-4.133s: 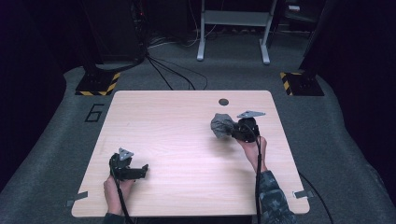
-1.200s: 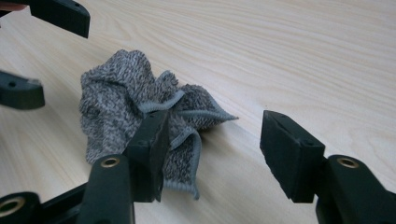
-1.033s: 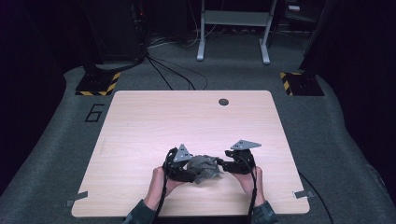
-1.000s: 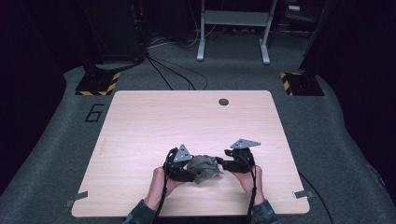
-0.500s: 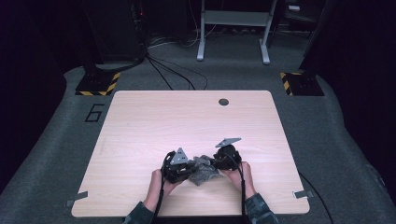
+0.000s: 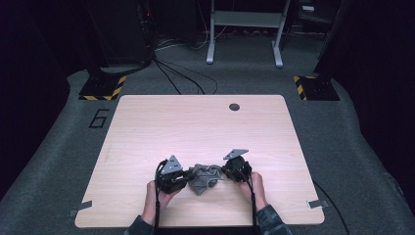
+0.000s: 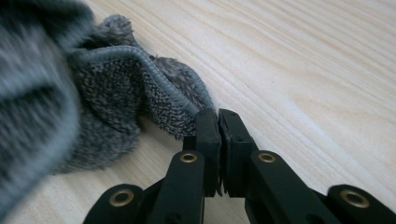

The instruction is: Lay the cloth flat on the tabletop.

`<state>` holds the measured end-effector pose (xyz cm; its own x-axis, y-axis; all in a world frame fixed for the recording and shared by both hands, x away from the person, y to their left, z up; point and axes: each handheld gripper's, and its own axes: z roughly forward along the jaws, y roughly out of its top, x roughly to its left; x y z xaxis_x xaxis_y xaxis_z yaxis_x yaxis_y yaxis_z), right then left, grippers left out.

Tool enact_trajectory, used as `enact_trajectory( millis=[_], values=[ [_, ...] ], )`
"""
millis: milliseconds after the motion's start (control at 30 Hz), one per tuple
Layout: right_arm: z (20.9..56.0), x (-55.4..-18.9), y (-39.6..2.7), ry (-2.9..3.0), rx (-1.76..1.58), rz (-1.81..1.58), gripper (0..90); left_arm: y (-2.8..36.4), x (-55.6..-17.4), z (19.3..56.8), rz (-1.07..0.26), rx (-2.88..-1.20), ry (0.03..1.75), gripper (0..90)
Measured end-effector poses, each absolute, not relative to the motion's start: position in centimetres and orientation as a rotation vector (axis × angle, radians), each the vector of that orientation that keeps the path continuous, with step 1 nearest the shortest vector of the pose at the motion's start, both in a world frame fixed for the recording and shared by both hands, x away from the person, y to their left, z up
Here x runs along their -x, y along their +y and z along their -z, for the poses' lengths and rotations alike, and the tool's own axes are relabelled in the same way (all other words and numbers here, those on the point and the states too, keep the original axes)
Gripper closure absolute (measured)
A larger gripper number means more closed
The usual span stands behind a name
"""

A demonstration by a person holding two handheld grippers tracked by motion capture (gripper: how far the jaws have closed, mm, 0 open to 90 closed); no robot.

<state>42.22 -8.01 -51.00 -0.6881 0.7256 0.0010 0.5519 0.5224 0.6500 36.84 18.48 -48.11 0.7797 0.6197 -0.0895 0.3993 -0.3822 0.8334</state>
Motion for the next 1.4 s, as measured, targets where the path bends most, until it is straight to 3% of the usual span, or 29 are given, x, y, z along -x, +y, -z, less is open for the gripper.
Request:
enact_trajectory(
  millis=[400, 933, 1100, 1300, 1400],
  values=[
    [49.7, -41.4, -10.6, 2.409, -1.098, -0.907, 87.7, 21.5, -36.9, 48.3, -0.285, -1.919, 0.852, 80.2],
    [49.0, -39.9, -15.1, 2.292, -1.208, -0.886, 87.8, 24.5, -37.4, 50.2, -0.254, -1.906, 0.991, 79.0],
    [49.5, -39.8, -16.0, 2.301, -1.25, -0.839, 86.5, 25.2, -37.3, 50.3, -0.244, -1.917, 1.03, 66.4],
    [48.6, -39.5, -16.2, 2.293, -1.231, -0.899, 62.3, 25.9, -36.6, 49.7, -0.27, -1.884, 1.08, 46.1],
    [47.7, -39.3, -15.8, 2.285, -1.217, -0.939, 57.4, 26.0, -36.2, 48.9, -0.297, -1.876, 1.075, 38.9]
  ],
)
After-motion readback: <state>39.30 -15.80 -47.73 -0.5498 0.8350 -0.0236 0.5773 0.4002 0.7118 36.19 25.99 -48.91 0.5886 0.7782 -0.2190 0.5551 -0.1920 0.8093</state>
